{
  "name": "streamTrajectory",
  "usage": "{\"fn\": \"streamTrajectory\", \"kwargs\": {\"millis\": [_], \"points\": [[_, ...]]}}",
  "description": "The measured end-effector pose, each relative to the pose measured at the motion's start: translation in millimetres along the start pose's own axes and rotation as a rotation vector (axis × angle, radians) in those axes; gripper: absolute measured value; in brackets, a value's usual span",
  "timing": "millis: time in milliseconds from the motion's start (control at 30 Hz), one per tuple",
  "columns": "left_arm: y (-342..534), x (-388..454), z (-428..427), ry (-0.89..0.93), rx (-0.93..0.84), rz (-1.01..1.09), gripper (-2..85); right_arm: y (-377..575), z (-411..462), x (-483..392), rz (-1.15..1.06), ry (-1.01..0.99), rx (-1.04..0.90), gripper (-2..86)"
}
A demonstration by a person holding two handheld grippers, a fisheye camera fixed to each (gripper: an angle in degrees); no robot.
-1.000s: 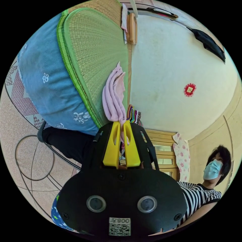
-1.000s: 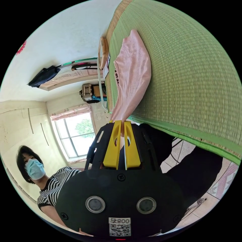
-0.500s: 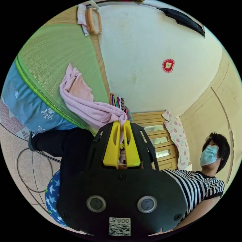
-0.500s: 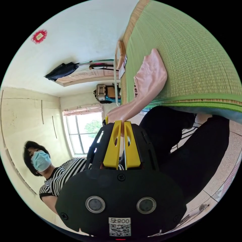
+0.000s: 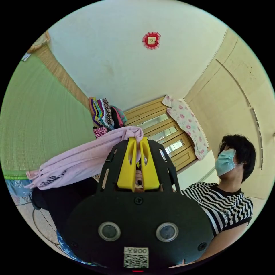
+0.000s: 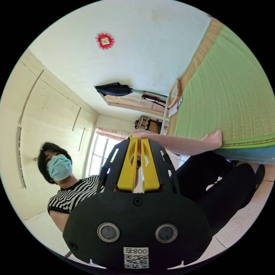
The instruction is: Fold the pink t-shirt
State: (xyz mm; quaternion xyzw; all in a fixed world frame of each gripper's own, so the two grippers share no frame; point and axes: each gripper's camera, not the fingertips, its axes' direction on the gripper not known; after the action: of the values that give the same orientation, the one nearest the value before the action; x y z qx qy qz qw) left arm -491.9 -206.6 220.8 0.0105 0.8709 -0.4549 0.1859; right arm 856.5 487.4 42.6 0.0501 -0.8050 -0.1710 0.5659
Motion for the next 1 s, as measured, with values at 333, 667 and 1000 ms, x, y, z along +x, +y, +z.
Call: {"fn": "streamTrajectory", "kwargs": {"millis": [333,667,1000], "points": [[-110,-107,254,0.018,-0.166,0.093,1.9,-55,-162,-90,-0.117,0.011,0.214,1.4],[-249,-246,563,0.073,-0.261,0.165,1.9,-214,-365,-199,-0.25,0.186,0.366,1.3],[-233,-400,814,0.037,-0.514,0.071,2.0,-257,-541,-258,-0.108,0.424,0.443,1.3]]}}
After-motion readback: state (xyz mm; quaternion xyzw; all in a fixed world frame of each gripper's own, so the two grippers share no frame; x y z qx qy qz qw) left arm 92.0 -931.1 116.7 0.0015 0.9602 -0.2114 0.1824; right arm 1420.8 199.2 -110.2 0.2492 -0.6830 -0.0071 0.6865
